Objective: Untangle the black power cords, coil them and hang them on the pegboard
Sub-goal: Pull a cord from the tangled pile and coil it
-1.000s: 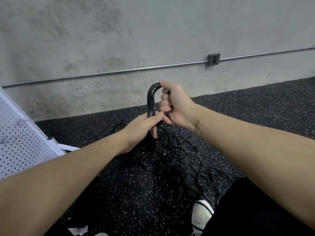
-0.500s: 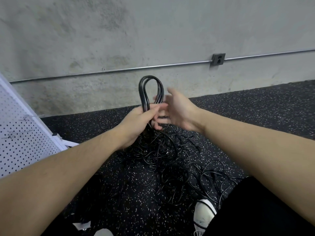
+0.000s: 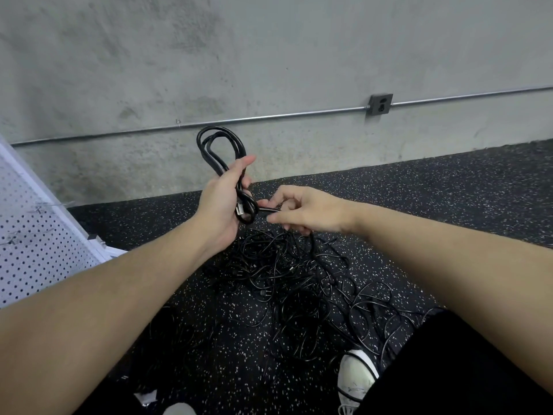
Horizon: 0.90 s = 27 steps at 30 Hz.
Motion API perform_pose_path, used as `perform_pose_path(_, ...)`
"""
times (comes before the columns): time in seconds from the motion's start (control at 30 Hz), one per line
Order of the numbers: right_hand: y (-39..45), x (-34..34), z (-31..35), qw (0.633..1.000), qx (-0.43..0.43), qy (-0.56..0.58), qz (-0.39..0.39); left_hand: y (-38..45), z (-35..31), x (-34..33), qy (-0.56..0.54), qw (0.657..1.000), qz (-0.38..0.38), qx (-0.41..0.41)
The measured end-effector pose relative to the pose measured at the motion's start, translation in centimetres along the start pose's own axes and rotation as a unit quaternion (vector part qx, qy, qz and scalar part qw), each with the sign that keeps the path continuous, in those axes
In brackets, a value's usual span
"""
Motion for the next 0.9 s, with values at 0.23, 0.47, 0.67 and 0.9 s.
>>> perform_pose_path(0.23,-0.1,0.4,-0.4,0.99,0.003,-0.138,-0.008,-0.2,-0.4,0.1,0.032,0.998,-0.047,0.004)
perform_pose_path(0.47,0.2,-0.5,0.8,0.949,0.102,-0.287,0.084,0.4,0.3,0.8,0.078,0.996,-0.043,0.015)
perform_pose_path(0.67,0.1,-1.0,1.3,0.975,0.034,-0.208,0.076,0.4,0.4,0.9,0.171,0.985,-0.03,0.009)
perform_pose_path(0.9,-1.5,1.0,0.2,0.992,-0.064,-0.019,0.107,1.2,0.8,2.0,0.322,0.946,-0.026,-0.012)
Point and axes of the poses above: each hand's wrist, its own y-axis towards the middle knuckle, its own x-axis out of the back of the hand, z = x × y, the point moved 2 cm from there along y, towards the middle knuckle, and after that the axes turned 12 degrees about x, right-handed, at the moved point
